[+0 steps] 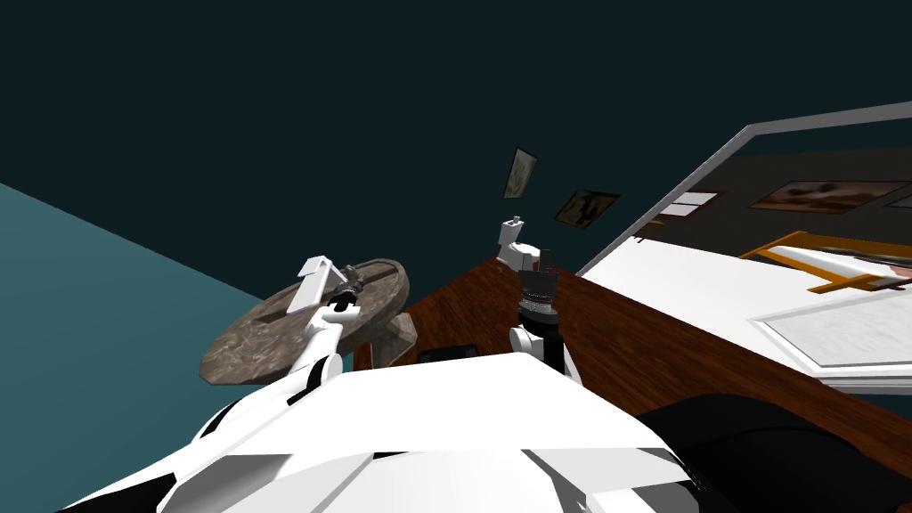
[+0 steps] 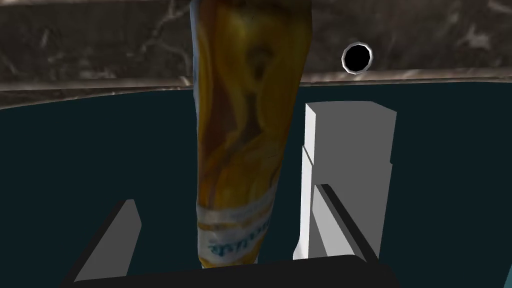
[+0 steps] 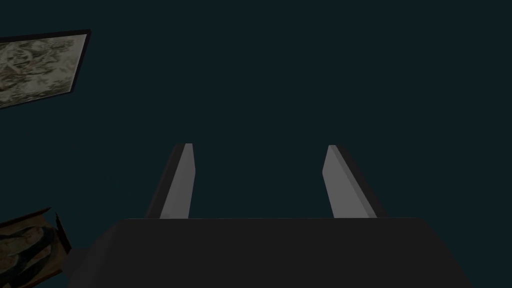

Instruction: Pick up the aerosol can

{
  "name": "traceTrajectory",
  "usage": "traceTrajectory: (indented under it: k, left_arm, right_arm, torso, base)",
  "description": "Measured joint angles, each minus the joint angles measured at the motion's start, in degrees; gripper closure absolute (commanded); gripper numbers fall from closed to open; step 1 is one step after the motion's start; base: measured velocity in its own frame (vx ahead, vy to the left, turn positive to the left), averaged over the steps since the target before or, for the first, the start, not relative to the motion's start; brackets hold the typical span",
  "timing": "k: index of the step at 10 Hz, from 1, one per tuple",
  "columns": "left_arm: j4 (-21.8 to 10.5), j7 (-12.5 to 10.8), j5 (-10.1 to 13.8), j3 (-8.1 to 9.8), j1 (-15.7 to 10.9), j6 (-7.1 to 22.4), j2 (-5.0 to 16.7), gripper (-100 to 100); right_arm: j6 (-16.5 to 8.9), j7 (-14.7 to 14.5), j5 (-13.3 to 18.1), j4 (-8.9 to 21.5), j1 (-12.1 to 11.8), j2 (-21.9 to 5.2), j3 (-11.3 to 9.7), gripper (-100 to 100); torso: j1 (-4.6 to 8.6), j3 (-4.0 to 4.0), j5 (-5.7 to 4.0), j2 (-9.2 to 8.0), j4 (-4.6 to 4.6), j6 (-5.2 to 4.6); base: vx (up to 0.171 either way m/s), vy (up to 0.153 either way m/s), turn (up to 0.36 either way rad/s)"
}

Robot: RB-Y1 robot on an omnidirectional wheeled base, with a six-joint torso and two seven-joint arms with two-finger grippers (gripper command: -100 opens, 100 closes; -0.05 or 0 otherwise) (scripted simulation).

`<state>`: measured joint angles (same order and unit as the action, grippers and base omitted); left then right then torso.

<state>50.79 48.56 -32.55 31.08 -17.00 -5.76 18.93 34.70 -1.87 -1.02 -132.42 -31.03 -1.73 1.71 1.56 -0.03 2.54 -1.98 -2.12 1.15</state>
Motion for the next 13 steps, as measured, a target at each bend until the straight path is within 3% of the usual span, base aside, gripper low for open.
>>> traceTrajectory:
  k: [1,2,5,6,10,11,12,13]
  left_arm:
    - [-0.06,0.08,-0.01,0.06,-0.11,-0.10,0.03,0]
    - [-0.05,0.07,-0.01,0.05,-0.11,-0.09,0.03,-100]
    - [-0.36,0.33,-0.29,-0.20,0.10,0.06,-0.19,-100]
    - [-0.46,0.35,-0.30,-0.23,0.22,0.12,-0.30,100]
    - [-0.42,0.47,-0.36,-0.16,0.24,0.20,-0.14,100]
    - [-0.41,0.47,-0.36,-0.15,0.23,0.22,-0.12,0]
    - [-0.40,0.48,-0.36,-0.14,0.23,0.22,-0.11,100]
    - [-0.55,0.46,-0.29,0.06,-0.24,-0.05,0.17,100]
  right_arm:
    - [0.00,0.00,0.00,0.00,0.01,0.01,0.00,0]
    - [0.00,0.00,0.00,0.00,0.02,0.01,-0.01,0]
    - [0.00,0.00,0.00,0.00,0.02,0.01,-0.01,0]
    - [0.00,0.00,0.00,0.00,0.02,0.01,-0.01,0]
    - [0.00,0.00,0.00,0.00,0.02,0.01,-0.01,0]
    - [0.00,0.00,0.00,0.00,0.02,0.01,-0.01,0]
    - [0.00,0.00,0.00,0.00,0.02,0.01,-0.01,0]
    - [0.00,0.00,0.00,0.00,0.03,0.02,-0.02,0]
  torso:
    - [0.14,0.14,-0.02,-0.28,0.04,0.02]
    - [0.23,0.29,-0.05,-0.53,0.10,0.01]
    - [-0.34,-0.07,0.00,0.17,0.06,-0.14]
    - [-0.50,-0.15,0.00,0.31,0.07,-0.21]
    - [-0.52,-0.10,0.10,0.23,0.08,-0.30]
    - [-0.51,-0.10,0.12,0.22,0.08,-0.31]
    - [-0.52,-0.10,0.12,0.21,0.08,-0.32]
    - [-0.29,0.03,0.14,-0.05,0.09,-0.30]
  base:
    - [0.015,0.006,0.000]
    - [0.094,0.042,-0.038]
    - [0.126,0.072,-0.027]
    - [0.000,0.002,0.021]
    - [0.000,0.000,0.000]
    - [0.000,0.000,0.000]
    - [-0.084,-0.069,0.026]
    - [-0.136,-0.079,0.030]
